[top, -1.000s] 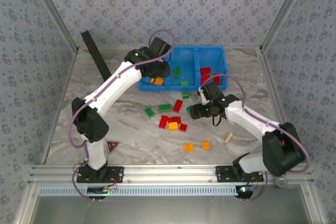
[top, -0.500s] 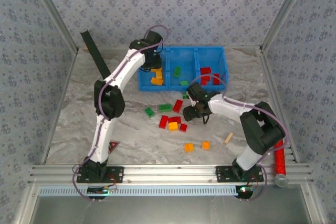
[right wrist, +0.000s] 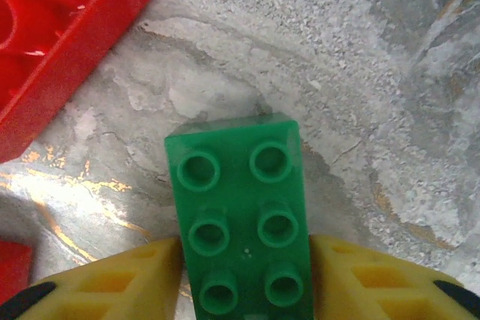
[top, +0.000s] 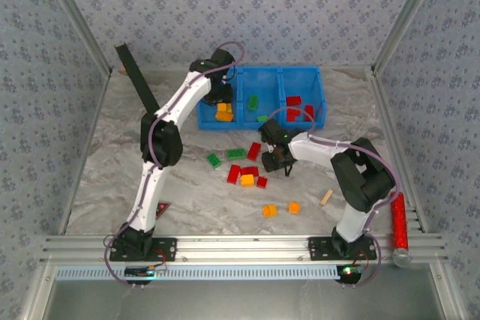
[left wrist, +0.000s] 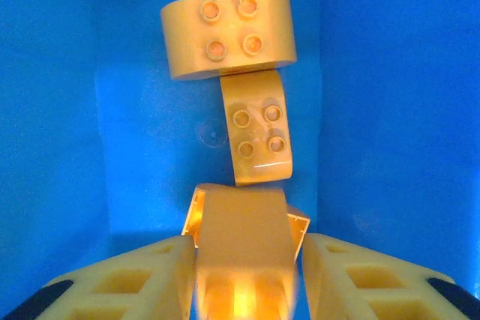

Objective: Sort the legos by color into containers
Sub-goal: Place the lego in the container, then pick up the lego from the center of the table, then place the lego in the container.

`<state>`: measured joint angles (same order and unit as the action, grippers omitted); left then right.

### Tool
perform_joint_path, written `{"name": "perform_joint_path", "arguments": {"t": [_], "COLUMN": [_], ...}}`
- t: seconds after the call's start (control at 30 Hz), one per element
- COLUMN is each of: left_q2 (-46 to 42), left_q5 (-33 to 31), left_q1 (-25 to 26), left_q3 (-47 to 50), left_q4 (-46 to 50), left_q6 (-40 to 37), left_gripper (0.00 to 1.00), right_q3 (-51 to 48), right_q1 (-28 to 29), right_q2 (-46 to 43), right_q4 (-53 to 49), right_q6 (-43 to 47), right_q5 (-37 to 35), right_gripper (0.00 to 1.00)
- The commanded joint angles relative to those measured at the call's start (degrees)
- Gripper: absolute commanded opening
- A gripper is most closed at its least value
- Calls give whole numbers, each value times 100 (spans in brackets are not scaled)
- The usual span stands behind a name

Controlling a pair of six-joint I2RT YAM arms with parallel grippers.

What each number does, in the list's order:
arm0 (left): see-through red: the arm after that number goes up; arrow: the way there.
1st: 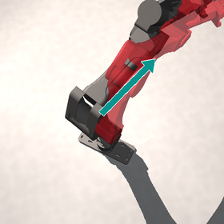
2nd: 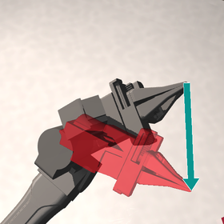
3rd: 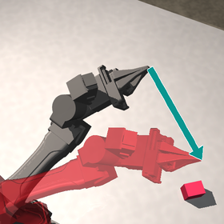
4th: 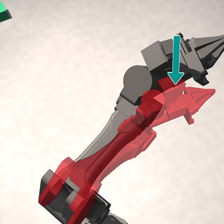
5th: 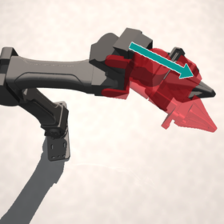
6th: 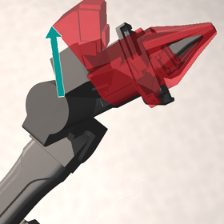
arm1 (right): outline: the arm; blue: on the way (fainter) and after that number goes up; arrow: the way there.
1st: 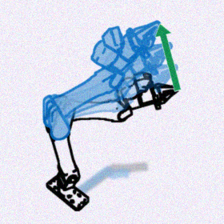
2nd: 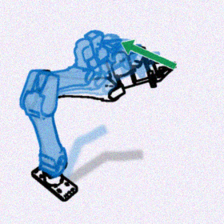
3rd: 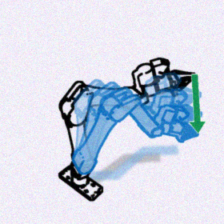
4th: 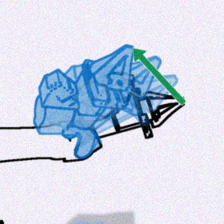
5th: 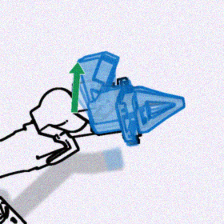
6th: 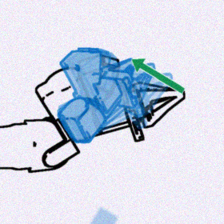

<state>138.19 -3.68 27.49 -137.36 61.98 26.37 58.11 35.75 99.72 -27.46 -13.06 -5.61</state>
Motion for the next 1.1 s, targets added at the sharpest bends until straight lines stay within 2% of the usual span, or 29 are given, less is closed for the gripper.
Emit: {"name": "perform_joint_path", "arguments": {"t": [0.0,0.2,0.3,0.47,0.57,0.67,0.87,1.07], "left_q2": [-683,-1084,-1647,-3001,-3725,-4329,-5508,-6339], "left_q5": [-8,-98,-117,-760,-1123,-1275,-949,-640], "left_q1": [2,2,77,496,1011,1622,2636,2815], "left_q3": [102,237,726,2413,3605,4660,6651,7873], "left_q4": [181,370,279,-25,-216,-491,-1690,-2658], "left_q6": [-249,-389,-493,-615,-768,-1012,-1502,-1178], "left_gripper": [44,45,45,47,47,47,52,56], "right_q3": [143,225,396,949,1434,1997,3162,4361], "right_q1": [72,148,142,61,-50,-241,-644,-815], "right_q2": [163,-131,-439,-867,-895,-679,117,1088], "right_q4": [-174,-460,-671,-1111,-1114,-1192,-1223,-1301], "right_q6": [-41,-8,1,138,276,453,603,650], "right_q5": [-188,-362,-414,-437,-357,-296,21,276], "right_gripper": [41,33,32,31,31,31,31,31]}}
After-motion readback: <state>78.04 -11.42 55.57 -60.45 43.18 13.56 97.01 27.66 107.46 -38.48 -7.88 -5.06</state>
